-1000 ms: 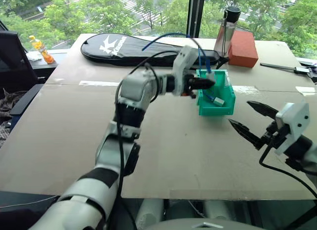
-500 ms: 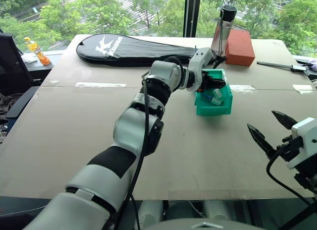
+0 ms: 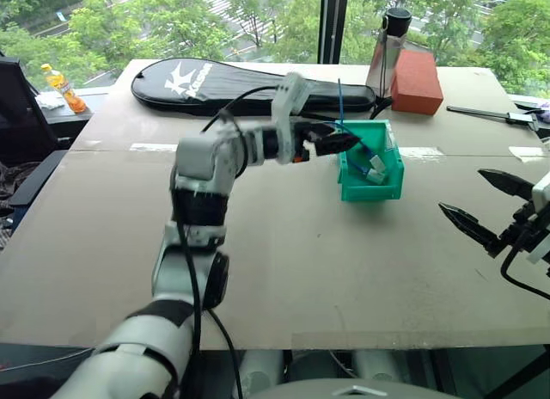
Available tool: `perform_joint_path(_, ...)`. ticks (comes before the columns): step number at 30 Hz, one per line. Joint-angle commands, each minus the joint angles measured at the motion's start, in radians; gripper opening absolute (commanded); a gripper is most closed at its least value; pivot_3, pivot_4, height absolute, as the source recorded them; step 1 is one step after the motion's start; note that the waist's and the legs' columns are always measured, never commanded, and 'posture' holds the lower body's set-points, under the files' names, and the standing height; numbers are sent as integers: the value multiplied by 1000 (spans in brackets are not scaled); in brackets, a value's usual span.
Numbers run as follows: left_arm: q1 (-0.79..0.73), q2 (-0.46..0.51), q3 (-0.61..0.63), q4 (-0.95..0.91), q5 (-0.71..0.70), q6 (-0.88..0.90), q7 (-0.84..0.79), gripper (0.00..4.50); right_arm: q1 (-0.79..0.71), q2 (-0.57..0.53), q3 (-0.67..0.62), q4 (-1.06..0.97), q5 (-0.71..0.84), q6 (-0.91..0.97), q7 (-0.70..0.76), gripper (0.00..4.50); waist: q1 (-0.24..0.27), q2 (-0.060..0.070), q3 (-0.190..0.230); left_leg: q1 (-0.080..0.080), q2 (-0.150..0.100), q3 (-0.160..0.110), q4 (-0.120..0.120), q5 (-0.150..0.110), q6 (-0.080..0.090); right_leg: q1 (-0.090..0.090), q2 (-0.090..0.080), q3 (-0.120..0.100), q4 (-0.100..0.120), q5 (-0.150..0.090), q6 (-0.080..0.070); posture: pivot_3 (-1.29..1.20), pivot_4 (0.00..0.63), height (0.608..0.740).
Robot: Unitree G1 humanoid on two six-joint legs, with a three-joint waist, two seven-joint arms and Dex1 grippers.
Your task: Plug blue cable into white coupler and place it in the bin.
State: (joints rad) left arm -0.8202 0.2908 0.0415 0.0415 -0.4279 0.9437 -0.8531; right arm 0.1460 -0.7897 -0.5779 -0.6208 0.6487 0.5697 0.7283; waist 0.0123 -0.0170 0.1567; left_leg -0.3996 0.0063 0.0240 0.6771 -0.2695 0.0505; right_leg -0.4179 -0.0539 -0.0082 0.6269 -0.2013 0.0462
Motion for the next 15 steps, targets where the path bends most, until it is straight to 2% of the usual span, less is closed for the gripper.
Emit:
perform_joint_path(1, 123, 54, 75, -189, -49, -144, -32, 4476, -43, -29, -14, 44, 10, -46, 47, 4477, 1, 0, 0, 0, 0, 0, 0, 0, 1, 0, 0, 0, 0, 0, 0, 0, 150, 740)
perform_joint_path(7, 468, 183, 154, -296, -80, -257, -94, 4476, -29, -32, 13, 101, -18, -76, 94, 4477, 4, 0, 0, 3, 0, 0, 0, -2, 4, 3, -1, -1, 0, -2, -4, 0, 150, 740)
perform_joint_path(10, 693, 269, 213, -329, -45, -370, -148, 4476, 114, -3, -22, 112, -60, -116, 144, 4477, 2, 0, -1, 2, 0, -1, 2, -2, 4, 3, -1, -2, 0, -2, -4, 0, 150, 740)
perform_joint_path(15, 856, 337, 261, -319, -44, -464, -163, 4476, 218, 8, -57, 130, -80, -157, 177, 4477, 7, 1, 0, 1, 0, -1, 0, -2, 4, 2, -9, -3, -1, -3, -4, 0, 150, 740)
